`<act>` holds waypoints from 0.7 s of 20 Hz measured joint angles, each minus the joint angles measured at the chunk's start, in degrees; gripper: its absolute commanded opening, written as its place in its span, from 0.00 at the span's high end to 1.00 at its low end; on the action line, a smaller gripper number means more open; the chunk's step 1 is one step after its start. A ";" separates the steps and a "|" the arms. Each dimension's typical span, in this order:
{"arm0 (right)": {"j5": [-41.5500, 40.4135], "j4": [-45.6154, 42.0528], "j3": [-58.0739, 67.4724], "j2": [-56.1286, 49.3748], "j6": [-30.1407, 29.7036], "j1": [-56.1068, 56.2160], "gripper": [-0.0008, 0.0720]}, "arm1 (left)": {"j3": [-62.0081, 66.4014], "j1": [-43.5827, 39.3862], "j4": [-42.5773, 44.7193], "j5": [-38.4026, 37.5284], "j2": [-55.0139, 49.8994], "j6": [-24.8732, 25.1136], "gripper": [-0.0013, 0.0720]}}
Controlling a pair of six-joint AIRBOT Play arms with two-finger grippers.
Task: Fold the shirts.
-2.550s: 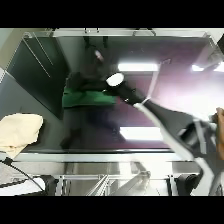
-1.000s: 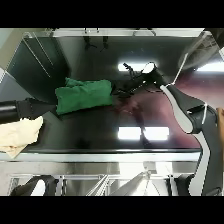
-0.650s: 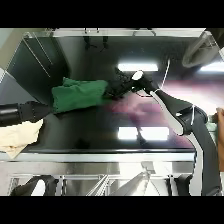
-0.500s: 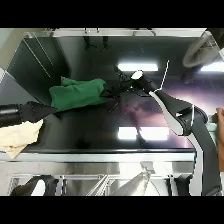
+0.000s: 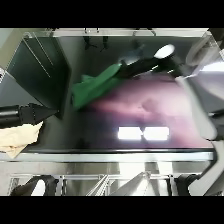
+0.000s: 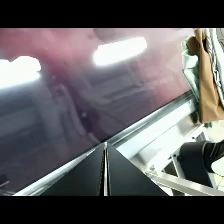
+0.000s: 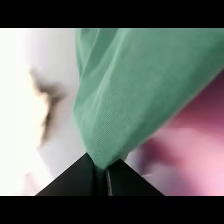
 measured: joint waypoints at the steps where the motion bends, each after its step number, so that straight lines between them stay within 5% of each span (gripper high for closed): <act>1: 0.72 -5.01 0.04 4.02 2.69 -4.22 0.97 | 0.00 0.00 0.00 0.37 0.00 0.24 0.96; 7: 9.11 -22.80 0.04 19.02 14.29 -36.96 0.97 | 0.00 0.00 -0.04 3.04 0.00 1.27 0.96; 14: 28.15 -47.76 -8.63 23.04 15.30 -61.18 0.97 | 0.00 0.00 -0.04 3.39 0.00 1.55 0.96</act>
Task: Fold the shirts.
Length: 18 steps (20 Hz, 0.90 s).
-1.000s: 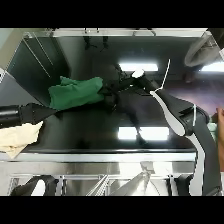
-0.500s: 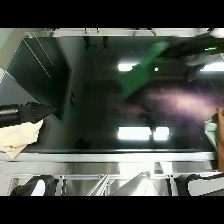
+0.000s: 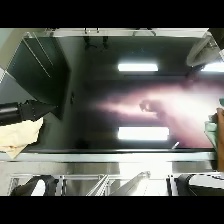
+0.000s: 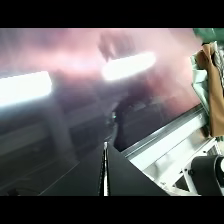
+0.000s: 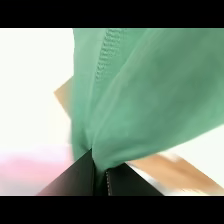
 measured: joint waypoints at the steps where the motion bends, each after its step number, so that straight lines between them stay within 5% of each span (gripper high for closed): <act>1: 0.92 -2.01 -2.84 0.46 -0.33 -2.36 0.97 | 0.00 0.00 -0.02 0.00 0.00 0.00 0.96; 18: 6.01 -11.34 -25.97 6.49 -2.36 -13.88 0.97 | 0.00 0.00 -0.02 0.26 0.00 0.48 0.96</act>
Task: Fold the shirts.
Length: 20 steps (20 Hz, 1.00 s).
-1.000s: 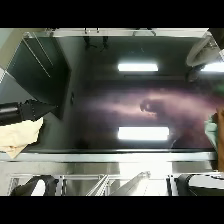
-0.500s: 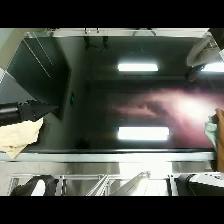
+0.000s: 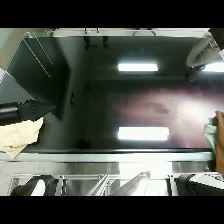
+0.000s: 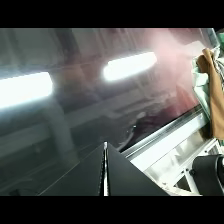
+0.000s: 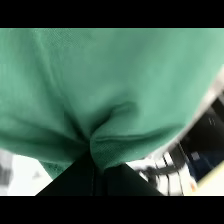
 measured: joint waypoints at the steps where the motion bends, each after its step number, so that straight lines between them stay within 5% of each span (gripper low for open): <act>1: 0.13 -1.09 -2.29 0.24 -0.46 0.00 0.97 | 0.00 0.00 0.00 0.00 0.00 0.11 0.96; 2: 0.31 -2.27 -4.42 0.37 -0.85 0.00 0.95 | 0.00 0.00 0.00 0.02 -0.02 0.17 0.96; 3: 0.35 -3.72 -6.10 0.39 -1.09 0.00 0.80 | 0.00 0.00 0.00 0.04 0.00 0.31 0.96; 5: 0.72 -6.60 -8.13 0.31 -1.79 -0.02 0.17 | 0.00 0.00 0.00 0.13 -0.02 0.50 0.96; 8: -0.09 -8.63 -9.46 0.20 -2.38 0.09 0.10 | 0.00 0.00 0.00 0.13 0.00 0.55 0.96; 13: -0.09 -8.79 -8.72 0.00 -2.54 1.57 0.11 | 0.00 0.00 -0.02 0.11 0.00 0.76 0.96; 14: 0.44 -7.48 -7.50 -0.09 -2.19 2.49 0.24 | 0.00 0.00 -0.02 0.17 0.00 0.85 0.96; 15: 0.66 -5.55 -5.81 -0.13 -1.55 3.78 0.57 | 0.00 0.00 -0.02 0.26 0.00 0.96 0.96; 16: 0.96 -3.15 -3.89 -0.15 -0.92 5.25 0.72 | 0.00 0.00 -0.04 0.48 -0.02 0.96 0.96; 19: 0.94 5.64 4.37 -0.70 1.70 10.67 0.72 | 0.00 0.00 -0.04 0.59 0.00 1.03 0.96; 20: 0.31 9.60 7.80 -1.27 2.54 12.70 0.98 | 0.00 0.00 -0.04 0.57 0.00 1.16 0.96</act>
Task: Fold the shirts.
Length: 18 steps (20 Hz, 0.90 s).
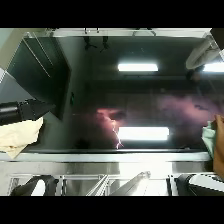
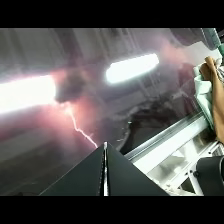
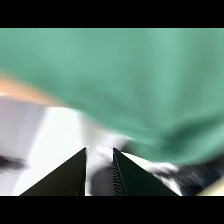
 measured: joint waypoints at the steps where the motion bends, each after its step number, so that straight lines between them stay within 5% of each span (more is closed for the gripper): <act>1: -0.96 4.22 3.08 -0.57 0.68 1.95 0.97 | 0.00 0.00 -0.02 0.02 0.00 0.02 0.96; 5: -8.11 20.61 11.23 -0.96 -0.50 11.85 0.97 | 0.00 0.00 -0.02 0.55 -0.02 0.04 0.96; 9: -14.08 22.60 9.09 3.89 -6.75 28.89 0.97 | 0.00 0.00 -0.02 0.74 -0.02 0.02 0.96; 18: -47.12 22.14 -32.41 24.59 -13.07 60.50 0.97 | 0.00 0.00 0.02 -0.42 0.00 0.02 0.96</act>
